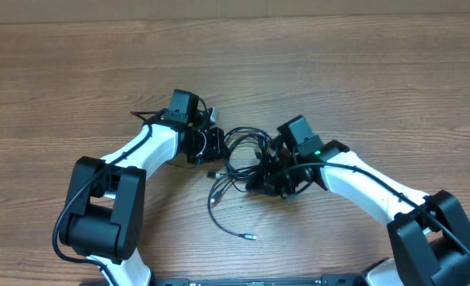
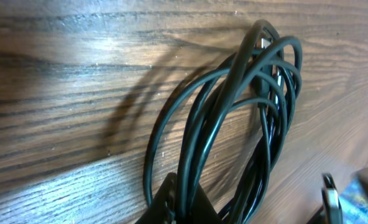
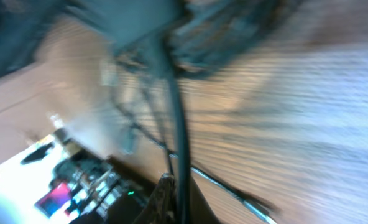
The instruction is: Untangle cables
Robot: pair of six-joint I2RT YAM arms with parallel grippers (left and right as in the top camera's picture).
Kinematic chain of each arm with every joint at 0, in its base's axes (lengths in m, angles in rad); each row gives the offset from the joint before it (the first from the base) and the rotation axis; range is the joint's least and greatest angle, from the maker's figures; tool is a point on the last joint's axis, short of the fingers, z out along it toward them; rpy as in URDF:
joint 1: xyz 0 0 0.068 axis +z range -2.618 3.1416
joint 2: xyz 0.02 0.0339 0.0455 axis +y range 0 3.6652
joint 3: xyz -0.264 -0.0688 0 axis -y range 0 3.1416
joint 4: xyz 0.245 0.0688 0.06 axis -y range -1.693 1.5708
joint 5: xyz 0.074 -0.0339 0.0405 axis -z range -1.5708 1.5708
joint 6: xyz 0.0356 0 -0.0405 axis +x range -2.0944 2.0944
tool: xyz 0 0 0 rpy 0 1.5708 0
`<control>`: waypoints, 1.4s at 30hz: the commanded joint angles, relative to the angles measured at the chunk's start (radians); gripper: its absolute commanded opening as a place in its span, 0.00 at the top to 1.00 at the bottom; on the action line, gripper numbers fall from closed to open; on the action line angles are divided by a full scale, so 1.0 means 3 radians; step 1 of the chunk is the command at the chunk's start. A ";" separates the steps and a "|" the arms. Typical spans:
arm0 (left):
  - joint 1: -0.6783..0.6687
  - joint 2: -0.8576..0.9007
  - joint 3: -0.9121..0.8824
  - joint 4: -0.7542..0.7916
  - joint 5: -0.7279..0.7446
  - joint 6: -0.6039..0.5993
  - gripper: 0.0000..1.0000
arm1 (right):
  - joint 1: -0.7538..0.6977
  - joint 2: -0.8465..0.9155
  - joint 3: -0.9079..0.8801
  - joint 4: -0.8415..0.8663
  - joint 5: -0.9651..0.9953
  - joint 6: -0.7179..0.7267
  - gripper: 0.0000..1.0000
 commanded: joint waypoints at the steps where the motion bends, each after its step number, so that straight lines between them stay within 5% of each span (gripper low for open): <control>1: 0.0034 0.0038 0.0072 0.0055 -0.0072 -0.0245 0.96 | 0.0136 -0.0065 0.0032 -0.0151 0.0465 0.0234 0.96; 6: 0.0031 0.0038 0.0072 0.0137 -0.0056 -0.0375 0.96 | 0.0332 -0.0065 0.0029 -0.0249 0.0554 0.0337 0.95; 10: 0.0031 0.0038 0.0072 0.0139 -0.0057 -0.0231 0.96 | 0.0369 -0.0065 0.0031 -0.0253 0.0665 0.0202 0.79; 17: 0.0031 0.0038 0.0071 0.0004 -0.0057 0.0088 0.96 | 0.0067 -0.0066 0.0357 -0.0720 0.0329 -0.0230 0.72; 28: 0.0000 0.0038 0.0071 -0.0015 -0.0001 0.0104 0.96 | 0.0047 -0.0048 0.0516 -0.0090 0.1738 -0.0292 0.80; 42: -0.0114 0.0038 0.0071 -0.0003 0.0120 0.0112 0.96 | 0.0123 0.0370 0.0506 0.0221 0.1984 -0.0292 0.80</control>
